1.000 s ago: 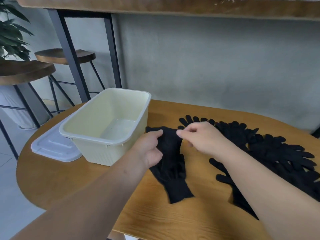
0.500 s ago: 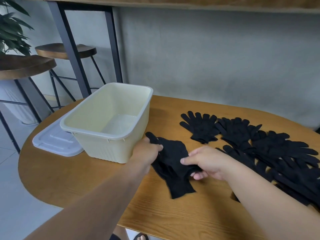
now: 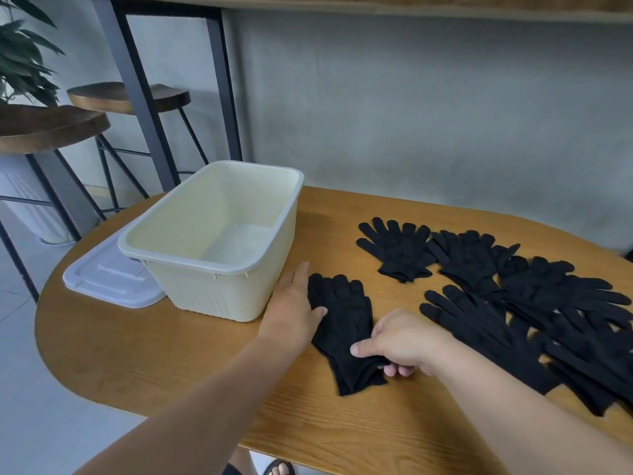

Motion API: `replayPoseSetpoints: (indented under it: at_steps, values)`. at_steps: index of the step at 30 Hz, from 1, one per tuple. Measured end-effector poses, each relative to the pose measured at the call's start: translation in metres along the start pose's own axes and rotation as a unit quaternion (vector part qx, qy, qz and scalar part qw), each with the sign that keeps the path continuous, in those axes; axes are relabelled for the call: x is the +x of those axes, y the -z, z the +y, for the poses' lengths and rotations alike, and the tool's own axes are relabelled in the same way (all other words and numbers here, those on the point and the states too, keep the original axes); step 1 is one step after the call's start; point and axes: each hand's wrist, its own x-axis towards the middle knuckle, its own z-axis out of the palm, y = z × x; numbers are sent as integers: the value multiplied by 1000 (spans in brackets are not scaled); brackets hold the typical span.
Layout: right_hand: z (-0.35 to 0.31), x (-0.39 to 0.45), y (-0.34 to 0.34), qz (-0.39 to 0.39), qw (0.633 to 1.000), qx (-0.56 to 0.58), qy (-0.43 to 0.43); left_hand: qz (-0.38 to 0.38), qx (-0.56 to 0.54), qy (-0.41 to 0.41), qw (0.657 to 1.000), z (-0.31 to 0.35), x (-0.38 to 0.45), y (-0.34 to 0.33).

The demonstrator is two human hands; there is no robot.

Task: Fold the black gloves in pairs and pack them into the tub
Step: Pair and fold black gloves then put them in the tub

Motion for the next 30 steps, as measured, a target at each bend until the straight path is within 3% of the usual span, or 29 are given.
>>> replayPoseSetpoints:
  at_steps: [3, 5, 9, 12, 19, 23, 28, 30]
  values:
    - [-1, -1, 2, 3, 999, -36, -9, 66, 79, -93, 990, -3, -16, 2]
    - [0, -2, 4, -8, 1000, -10, -17, 94, 76, -159, 980, -2, -34, 6]
    - [1, -5, 9, -73, 982, 171, -29, -38, 16, -144, 989, -4, -72, 7]
    - [1, -8, 5, -91, 966, 240, -28, -68, -10, -135, 989, -13, -74, 2]
    - [5, -11, -9, -40, 996, 79, -32, -53, -14, -170, 984, -13, -69, 8]
    - [2, -15, -9, -6, 994, -107, -16, -123, 78, -225, 963, -10, -73, 9]
    - [3, -28, -1, 127, 955, -245, 111, -119, 80, -288, 947, -11, -71, 10]
    - [6, -35, -4, 117, 950, -231, 176, -123, 62, -289, 947, -11, -70, 10]
